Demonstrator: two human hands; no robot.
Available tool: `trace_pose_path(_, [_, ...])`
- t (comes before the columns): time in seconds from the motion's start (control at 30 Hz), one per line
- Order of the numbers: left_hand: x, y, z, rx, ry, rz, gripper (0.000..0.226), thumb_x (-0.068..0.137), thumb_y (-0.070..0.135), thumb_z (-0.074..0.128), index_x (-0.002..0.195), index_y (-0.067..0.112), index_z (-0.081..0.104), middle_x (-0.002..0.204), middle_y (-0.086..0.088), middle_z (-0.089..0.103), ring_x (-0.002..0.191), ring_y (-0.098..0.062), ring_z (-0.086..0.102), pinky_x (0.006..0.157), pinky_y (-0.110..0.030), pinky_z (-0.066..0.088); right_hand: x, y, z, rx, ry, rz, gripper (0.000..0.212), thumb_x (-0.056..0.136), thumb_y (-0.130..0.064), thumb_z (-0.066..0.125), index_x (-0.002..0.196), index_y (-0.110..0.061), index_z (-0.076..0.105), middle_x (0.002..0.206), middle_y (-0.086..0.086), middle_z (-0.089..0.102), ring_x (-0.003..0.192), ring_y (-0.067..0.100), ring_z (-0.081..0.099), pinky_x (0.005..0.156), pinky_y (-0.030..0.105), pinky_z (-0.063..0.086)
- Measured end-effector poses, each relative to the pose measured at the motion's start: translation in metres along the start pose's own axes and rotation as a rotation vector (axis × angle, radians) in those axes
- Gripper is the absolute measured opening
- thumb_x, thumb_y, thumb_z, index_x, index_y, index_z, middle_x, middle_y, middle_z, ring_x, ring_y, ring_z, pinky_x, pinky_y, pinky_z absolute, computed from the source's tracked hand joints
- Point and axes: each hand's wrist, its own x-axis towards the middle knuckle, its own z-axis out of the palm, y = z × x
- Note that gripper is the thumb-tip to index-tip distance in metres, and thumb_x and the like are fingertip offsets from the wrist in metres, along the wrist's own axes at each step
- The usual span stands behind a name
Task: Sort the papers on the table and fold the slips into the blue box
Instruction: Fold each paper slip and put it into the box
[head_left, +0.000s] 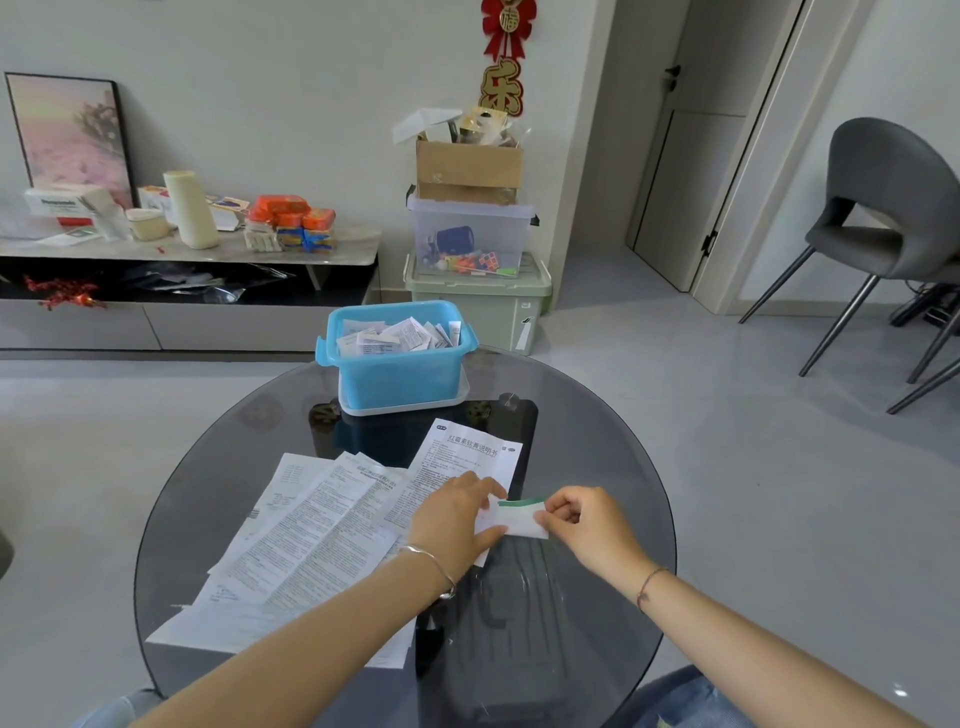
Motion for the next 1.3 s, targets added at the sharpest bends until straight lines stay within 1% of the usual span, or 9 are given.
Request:
trace_pose_path(0.23, [-0.011,-0.002,-0.001,0.457,-0.186,0.307,0.042,0.101,0.047,0.03,0.128,0.024,0.052,0.118,-0.004,0.061,0.107,-0.02,0.052,0.096,-0.033,0.039,0.0,-0.001,0.002,0.035,-0.006,0.008,0.018,0.082,-0.018,0.072,0.068,-0.023,0.062,0.063,-0.001,0.068,0.054,0.005,0.055,0.058,0.021,0.044])
trace_pose_path(0.33, [-0.013,-0.002,-0.003,0.521,-0.209,0.349,0.044,0.102,0.044,0.028,0.132,0.02,0.049,0.129,-0.003,0.056,0.117,-0.021,0.049,0.103,-0.035,0.036,-0.004,-0.002,0.002,0.017,0.016,-0.023,0.012,0.083,-0.02,0.072,0.084,-0.024,0.061,0.071,-0.007,0.067,0.06,0.003,0.053,0.061,0.022,0.045])
trace_pose_path(0.43, [-0.014,0.003,-0.006,0.553,-0.225,0.366,0.045,0.102,0.042,0.029,0.133,0.017,0.049,0.132,-0.005,0.054,0.12,-0.022,0.047,0.105,-0.035,0.032,-0.013,0.0,-0.001,-0.234,0.145,-0.33,0.027,0.085,-0.019,0.07,0.108,-0.026,0.058,0.099,-0.014,0.057,0.081,0.001,0.05,0.068,0.009,0.037])
trace_pose_path(0.5, [-0.015,0.005,-0.007,0.571,-0.227,0.367,0.045,0.102,0.042,0.029,0.131,0.015,0.051,0.13,-0.006,0.055,0.119,-0.023,0.047,0.105,-0.035,0.032,-0.018,0.006,-0.001,-0.455,0.191,-0.66,0.014,0.087,-0.021,0.064,0.101,-0.021,0.066,0.104,-0.01,0.061,0.091,0.008,0.056,0.076,0.016,0.043])
trace_pose_path(0.57, [-0.015,0.006,-0.008,0.586,-0.227,0.36,0.046,0.102,0.042,0.028,0.132,0.015,0.052,0.13,-0.007,0.055,0.12,-0.024,0.046,0.106,-0.036,0.032,-0.024,0.013,0.001,-0.538,0.149,-0.81,0.02,0.091,-0.028,0.053,0.097,-0.02,0.07,0.1,-0.009,0.066,0.092,0.01,0.059,0.079,0.024,0.048])
trace_pose_path(0.73, [-0.016,0.007,-0.006,0.573,-0.226,0.348,0.047,0.102,0.041,0.028,0.136,0.014,0.048,0.135,-0.007,0.052,0.124,-0.024,0.044,0.109,-0.036,0.03,-0.034,0.021,0.0,-0.638,0.054,-0.785,0.038,0.095,-0.038,0.04,0.112,-0.022,0.07,0.115,-0.011,0.066,0.104,0.007,0.059,0.092,0.025,0.047])
trace_pose_path(1.0, [-0.014,0.003,-0.003,0.581,-0.223,0.377,0.046,0.102,0.04,0.028,0.133,0.015,0.051,0.134,-0.006,0.053,0.122,-0.023,0.046,0.107,-0.036,0.033,-0.039,0.023,-0.011,-0.655,0.016,-0.68,0.045,0.099,-0.04,0.03,0.109,-0.026,0.072,0.12,-0.012,0.066,0.114,0.006,0.058,0.1,0.03,0.045])
trace_pose_path(1.2, [-0.011,0.006,-0.005,0.581,-0.234,0.371,0.043,0.102,0.037,0.031,0.129,0.014,0.055,0.131,-0.007,0.057,0.119,-0.023,0.049,0.105,-0.036,0.036,-0.041,0.019,-0.015,-0.526,-0.056,-0.519,0.078,0.094,-0.062,0.004,0.118,-0.024,0.068,0.126,-0.013,0.061,0.119,0.005,0.056,0.104,0.019,0.03])
trace_pose_path(1.3, [-0.01,0.011,-0.006,0.603,-0.239,0.359,0.042,0.102,0.038,0.033,0.129,0.015,0.056,0.124,-0.008,0.06,0.112,-0.024,0.054,0.1,-0.036,0.042,-0.042,0.019,-0.015,-0.52,-0.08,-0.467,0.065,0.095,-0.059,0.016,0.123,-0.026,0.064,0.132,-0.016,0.056,0.124,0.003,0.051,0.103,0.013,0.028])
